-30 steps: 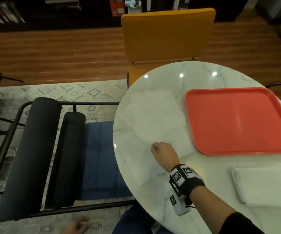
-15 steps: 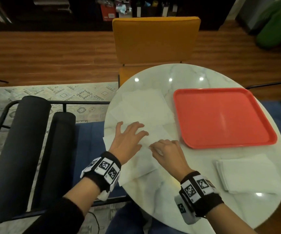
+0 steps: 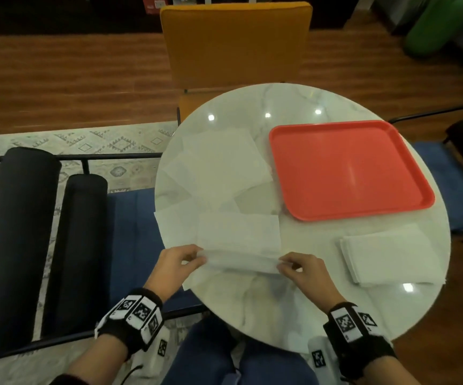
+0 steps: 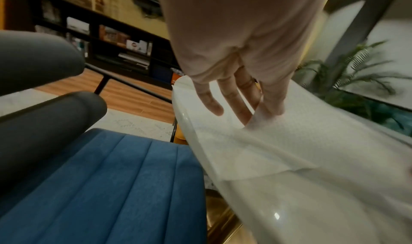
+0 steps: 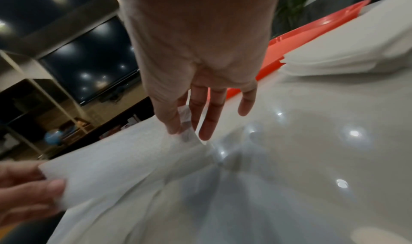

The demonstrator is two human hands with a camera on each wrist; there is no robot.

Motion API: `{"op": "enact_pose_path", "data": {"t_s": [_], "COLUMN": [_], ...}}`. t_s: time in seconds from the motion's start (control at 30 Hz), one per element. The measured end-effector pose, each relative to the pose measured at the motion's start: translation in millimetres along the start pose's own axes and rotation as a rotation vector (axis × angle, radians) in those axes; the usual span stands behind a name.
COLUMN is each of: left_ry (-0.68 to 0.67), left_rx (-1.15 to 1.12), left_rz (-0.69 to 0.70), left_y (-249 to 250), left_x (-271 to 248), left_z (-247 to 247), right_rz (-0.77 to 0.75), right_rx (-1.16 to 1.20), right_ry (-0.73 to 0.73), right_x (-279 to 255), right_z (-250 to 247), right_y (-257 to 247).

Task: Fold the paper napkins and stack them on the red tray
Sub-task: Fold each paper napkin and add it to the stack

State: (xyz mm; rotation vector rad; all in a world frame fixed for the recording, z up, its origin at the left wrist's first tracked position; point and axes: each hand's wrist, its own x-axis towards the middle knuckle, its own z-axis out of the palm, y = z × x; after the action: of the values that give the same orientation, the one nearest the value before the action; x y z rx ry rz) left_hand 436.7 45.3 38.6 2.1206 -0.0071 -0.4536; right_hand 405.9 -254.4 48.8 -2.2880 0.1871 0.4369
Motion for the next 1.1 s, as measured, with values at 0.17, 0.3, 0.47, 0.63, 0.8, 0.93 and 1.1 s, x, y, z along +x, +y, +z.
{"op": "enact_pose_path", "data": {"t_s": [0.17, 0.3, 0.47, 0.63, 0.8, 0.93, 1.1], "left_ry": [0.066, 0.106, 0.126, 0.223, 0.049, -0.162, -0.164], "left_rx": [-0.127, -0.037, 0.055, 0.292, 0.579, 0.845, 0.837], "left_rz": [-0.052, -0.074, -0.141, -0.005, 0.201, 0.171, 0.149], "left_y": [20, 28, 23, 20, 16, 4, -14], "left_x": [25, 54, 67, 52, 21, 9, 11], "left_z": [-5, -5, 2, 11, 46, 66, 70], "right_rz": [0.021, 0.001, -0.01, -0.042, -0.176, -0.277, -0.261], "right_rx": [0.038, -0.069, -0.149, -0.318, -0.363, -0.484, -0.606], "right_ry": [0.096, 0.149, 0.144, 0.295, 0.109, -0.253, -0.266], "right_x": [29, 60, 87, 78, 40, 20, 20], "right_z": [-14, -18, -18, -6, 45, 87, 79], "right_y": [-11, -20, -34, -41, -53, -51, -16]}}
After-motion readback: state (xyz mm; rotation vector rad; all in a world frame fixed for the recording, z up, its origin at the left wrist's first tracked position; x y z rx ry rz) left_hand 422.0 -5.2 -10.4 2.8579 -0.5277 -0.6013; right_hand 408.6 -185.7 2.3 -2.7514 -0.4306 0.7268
